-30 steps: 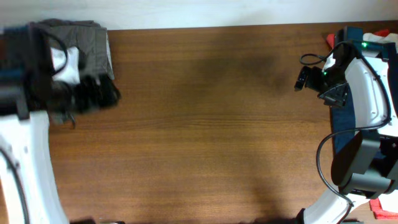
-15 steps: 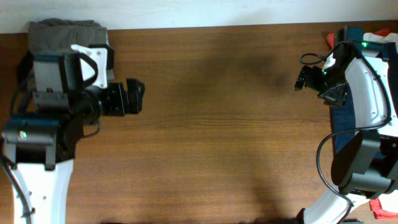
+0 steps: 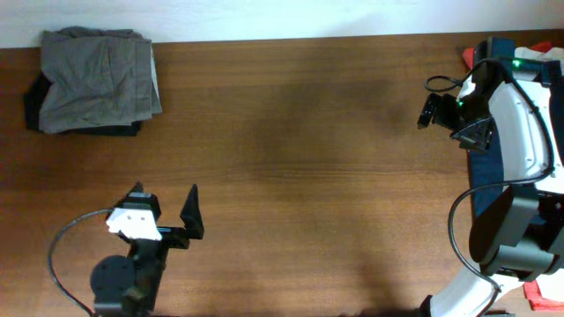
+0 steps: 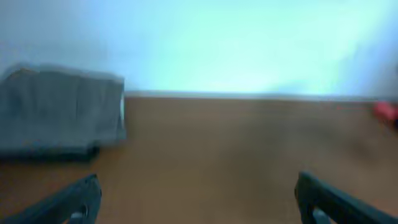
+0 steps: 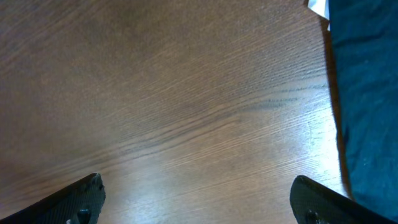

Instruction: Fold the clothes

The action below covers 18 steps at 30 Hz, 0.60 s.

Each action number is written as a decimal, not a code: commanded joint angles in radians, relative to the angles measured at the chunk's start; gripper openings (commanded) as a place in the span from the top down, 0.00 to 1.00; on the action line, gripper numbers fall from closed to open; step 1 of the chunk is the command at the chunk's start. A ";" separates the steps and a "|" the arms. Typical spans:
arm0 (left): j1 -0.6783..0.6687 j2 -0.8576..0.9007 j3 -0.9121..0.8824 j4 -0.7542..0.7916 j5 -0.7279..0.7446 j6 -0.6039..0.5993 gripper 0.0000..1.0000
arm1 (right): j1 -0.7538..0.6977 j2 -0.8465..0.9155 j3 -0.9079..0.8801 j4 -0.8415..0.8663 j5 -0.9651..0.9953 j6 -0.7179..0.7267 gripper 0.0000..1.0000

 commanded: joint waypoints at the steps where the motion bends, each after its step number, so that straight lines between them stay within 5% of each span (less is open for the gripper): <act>1: 0.014 -0.100 -0.159 0.111 -0.023 0.011 0.01 | -0.003 -0.013 0.012 0.000 0.009 0.007 0.01; 8: 0.087 -0.304 -0.396 0.315 -0.023 0.010 0.01 | -0.003 -0.013 0.012 0.000 0.009 0.007 0.01; 13: 0.084 -0.301 -0.396 0.151 -0.014 -0.056 0.01 | -0.003 -0.013 0.012 0.000 0.009 0.007 0.01; 18: 0.084 -0.300 -0.396 0.146 -0.015 -0.063 0.01 | -0.003 -0.013 0.012 0.000 0.009 0.007 0.01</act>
